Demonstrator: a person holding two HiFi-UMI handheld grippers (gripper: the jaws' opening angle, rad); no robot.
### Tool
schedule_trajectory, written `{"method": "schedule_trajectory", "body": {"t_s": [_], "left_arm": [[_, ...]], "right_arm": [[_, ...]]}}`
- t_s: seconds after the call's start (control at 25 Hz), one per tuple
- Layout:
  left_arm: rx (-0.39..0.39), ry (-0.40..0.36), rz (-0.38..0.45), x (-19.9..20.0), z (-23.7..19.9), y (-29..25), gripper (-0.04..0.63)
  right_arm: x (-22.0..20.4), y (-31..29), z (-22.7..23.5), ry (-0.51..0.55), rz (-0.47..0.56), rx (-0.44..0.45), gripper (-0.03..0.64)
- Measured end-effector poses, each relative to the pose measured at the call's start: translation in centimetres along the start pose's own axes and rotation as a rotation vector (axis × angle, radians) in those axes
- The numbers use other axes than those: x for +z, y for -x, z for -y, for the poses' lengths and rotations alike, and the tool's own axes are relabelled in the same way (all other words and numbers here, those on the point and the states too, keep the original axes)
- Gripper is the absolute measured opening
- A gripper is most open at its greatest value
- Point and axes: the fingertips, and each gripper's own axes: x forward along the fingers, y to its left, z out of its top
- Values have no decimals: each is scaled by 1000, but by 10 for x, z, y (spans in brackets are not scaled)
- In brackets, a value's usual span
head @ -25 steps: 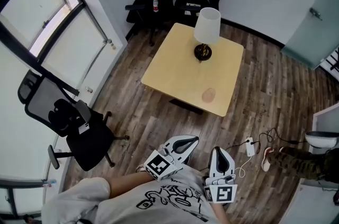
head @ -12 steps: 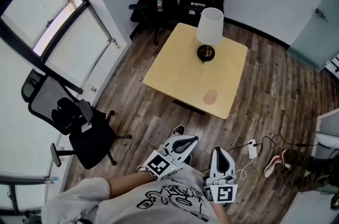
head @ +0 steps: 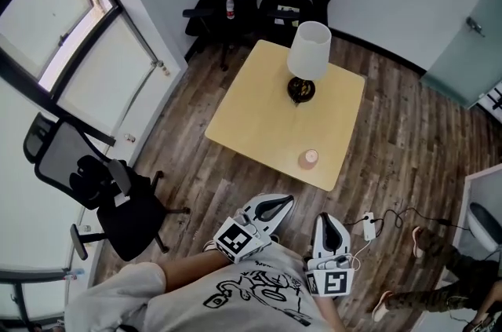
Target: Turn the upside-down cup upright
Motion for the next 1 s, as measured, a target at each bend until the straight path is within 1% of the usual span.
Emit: {"method": "schedule_trajectory", "body": {"t_s": [0.12,0.24,0.36,0.52,0.64,0.76,0.92,1.0], "left_arm": [[-3,3,10,10,-27,-12,3],[-29,-6,14,18,-49,-21,3],[-67,-12,15,25,-71,-32,3],[-132,-27,8,32,-96,-44,3],[-182,-43,2,32,-108,-52,3],[-212,-66,4,33,-115,-57,3],[-224,-49,8,29,-124,-60,3],[-227,-37,-8,24,-123,-64,5]], "right_arm": [[3,-28,7,11,2,-5,26],[8,-56,9,30,5,-8,26],[12,-81,12,38,10,-26,26],[11,-111,18,37,8,-75,26],[7,-128,21,46,2,-108,26],[-1,-134,26,48,-15,-147,28],[-9,-138,30,39,-37,-162,28],[-10,-140,35,38,-41,-159,28]]}}
